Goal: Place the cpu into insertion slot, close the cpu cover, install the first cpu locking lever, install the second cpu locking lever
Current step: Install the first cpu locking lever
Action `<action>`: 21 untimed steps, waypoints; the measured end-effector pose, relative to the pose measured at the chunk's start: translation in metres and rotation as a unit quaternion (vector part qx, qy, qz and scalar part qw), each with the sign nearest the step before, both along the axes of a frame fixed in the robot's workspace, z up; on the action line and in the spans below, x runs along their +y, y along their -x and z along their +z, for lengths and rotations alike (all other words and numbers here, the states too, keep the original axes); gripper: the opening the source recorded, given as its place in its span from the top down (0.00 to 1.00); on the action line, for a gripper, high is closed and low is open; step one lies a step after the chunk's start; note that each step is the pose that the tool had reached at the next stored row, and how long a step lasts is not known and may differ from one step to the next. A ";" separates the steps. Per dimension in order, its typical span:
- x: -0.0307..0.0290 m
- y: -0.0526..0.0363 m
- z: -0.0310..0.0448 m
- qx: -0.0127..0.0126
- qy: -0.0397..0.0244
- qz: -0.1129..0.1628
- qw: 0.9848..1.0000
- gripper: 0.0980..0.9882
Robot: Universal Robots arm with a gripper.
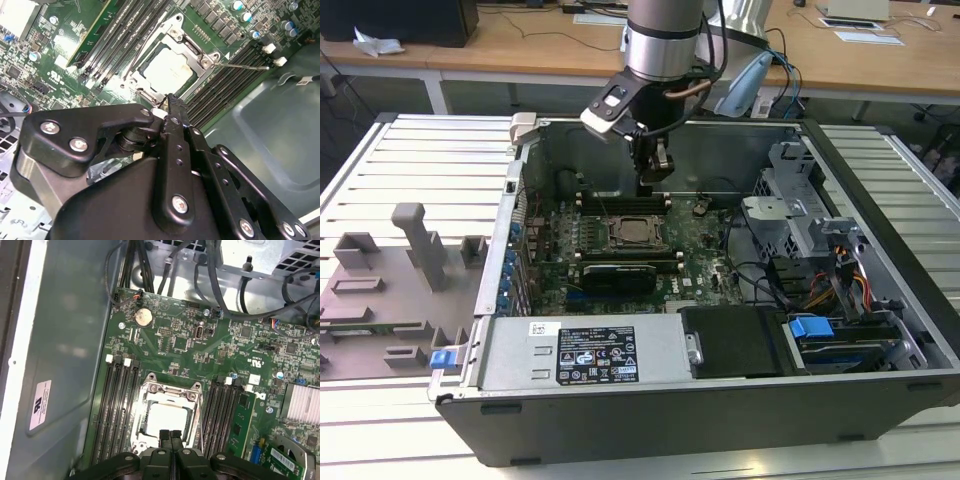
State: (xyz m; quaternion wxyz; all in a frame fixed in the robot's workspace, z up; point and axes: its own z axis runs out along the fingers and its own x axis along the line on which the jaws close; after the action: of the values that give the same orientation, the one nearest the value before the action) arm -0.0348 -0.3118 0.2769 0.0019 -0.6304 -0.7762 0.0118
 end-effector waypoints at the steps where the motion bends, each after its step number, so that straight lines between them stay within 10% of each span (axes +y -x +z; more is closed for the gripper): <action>1: 0.0000 0.0000 0.0000 0.000 0.000 0.003 1.000 0.99; 21: 0.0000 0.0000 0.0000 0.000 0.000 0.057 0.998 0.99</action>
State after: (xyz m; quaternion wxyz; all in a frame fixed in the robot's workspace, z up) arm -0.0348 -0.3118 0.2770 0.0013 -0.5851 -0.8109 0.0118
